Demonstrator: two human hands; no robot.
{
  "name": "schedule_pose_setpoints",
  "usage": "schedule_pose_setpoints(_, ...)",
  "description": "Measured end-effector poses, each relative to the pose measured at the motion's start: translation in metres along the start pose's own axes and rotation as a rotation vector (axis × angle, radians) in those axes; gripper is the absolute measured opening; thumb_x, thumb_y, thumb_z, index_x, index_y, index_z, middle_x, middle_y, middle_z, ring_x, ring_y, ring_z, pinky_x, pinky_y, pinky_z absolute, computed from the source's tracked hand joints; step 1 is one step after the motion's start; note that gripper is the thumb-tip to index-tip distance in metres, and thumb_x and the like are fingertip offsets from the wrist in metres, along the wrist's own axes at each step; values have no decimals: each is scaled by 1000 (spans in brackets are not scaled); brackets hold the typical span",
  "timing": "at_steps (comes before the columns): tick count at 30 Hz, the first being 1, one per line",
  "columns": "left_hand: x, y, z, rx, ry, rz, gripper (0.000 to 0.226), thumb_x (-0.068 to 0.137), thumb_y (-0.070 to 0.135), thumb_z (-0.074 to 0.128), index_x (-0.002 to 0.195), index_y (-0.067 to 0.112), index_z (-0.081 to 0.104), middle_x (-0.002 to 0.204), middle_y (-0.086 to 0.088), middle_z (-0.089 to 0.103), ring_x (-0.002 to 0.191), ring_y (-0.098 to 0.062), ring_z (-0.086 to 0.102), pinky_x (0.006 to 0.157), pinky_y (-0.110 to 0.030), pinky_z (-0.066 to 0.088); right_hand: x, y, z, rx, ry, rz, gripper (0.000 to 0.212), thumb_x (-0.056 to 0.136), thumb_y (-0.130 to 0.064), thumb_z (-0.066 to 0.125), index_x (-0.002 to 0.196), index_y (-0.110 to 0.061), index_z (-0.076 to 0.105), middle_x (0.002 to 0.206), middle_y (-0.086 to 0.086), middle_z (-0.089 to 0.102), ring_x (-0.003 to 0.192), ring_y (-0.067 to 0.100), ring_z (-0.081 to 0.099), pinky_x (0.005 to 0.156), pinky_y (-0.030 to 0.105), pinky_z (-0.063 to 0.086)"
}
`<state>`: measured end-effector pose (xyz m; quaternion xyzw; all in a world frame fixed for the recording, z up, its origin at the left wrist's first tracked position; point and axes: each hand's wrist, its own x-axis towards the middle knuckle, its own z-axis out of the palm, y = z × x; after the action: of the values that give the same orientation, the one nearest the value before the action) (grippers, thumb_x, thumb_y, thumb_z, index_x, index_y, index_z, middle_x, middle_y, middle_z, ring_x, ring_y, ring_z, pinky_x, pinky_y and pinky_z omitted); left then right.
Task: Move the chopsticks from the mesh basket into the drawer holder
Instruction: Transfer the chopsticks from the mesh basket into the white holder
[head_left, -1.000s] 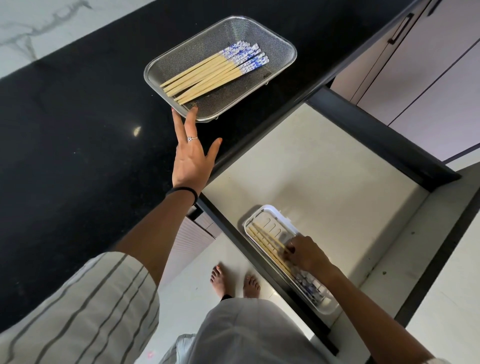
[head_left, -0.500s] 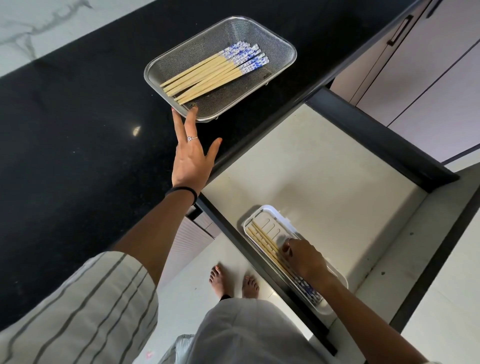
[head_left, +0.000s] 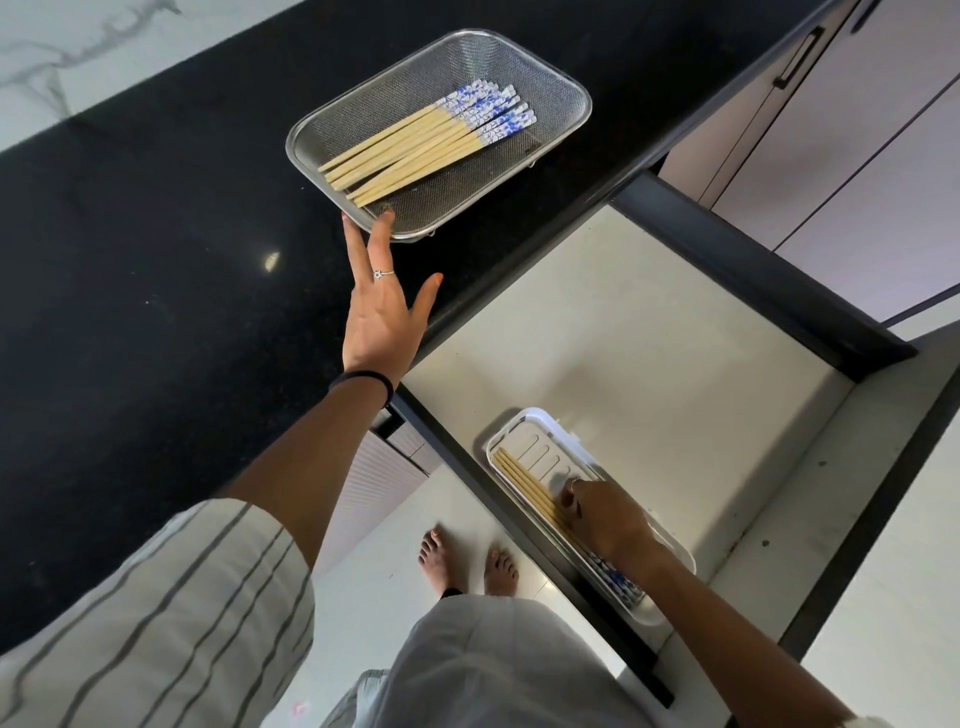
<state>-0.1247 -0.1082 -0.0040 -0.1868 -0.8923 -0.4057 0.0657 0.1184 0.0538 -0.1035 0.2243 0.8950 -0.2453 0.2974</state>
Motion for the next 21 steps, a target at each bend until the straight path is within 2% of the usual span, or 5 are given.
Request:
schedule_pose_setpoints(6,0,-1,2,-2,3,5,72,94,29,60,151,23,16,160,-14,-3,136,-31,38,98,-22,30,2,6,0,48,-53,-36,19,90,-13,51,106,-13,61,96,5,58,84,16,48,71,25,40)
schedule_pose_setpoints(9,0,-1,1,4,3,12,71,95,30,59,151,22,16,160,-16,-3,135,-33,39,99,-24,32,1,8,-5,154,-90,-111,14,89,-9,54,88,-24,55,90,-1,56,81,15,52,67,16,43)
schedule_pose_setpoints(12,0,-1,1,9,8,19,71,95,29,60,150,21,17,160,-16,-2,135,-32,39,99,-23,32,-1,9,-10,290,-54,-212,31,87,-2,52,71,-29,53,80,0,60,74,17,60,83,38,56)
schedule_pose_setpoints(18,-1,1,0,8,-3,11,71,95,31,58,150,24,15,160,-15,-4,134,-32,40,101,-28,35,-5,14,-3,174,-117,-75,34,89,-6,49,118,-20,58,107,4,61,97,21,58,90,32,47)
schedule_pose_setpoints(21,-1,2,0,9,-6,3,71,95,31,59,150,23,15,160,-15,-4,135,-32,40,103,-32,37,-10,14,0,140,-109,-69,40,89,-6,50,128,-15,51,121,11,60,109,28,58,93,35,48)
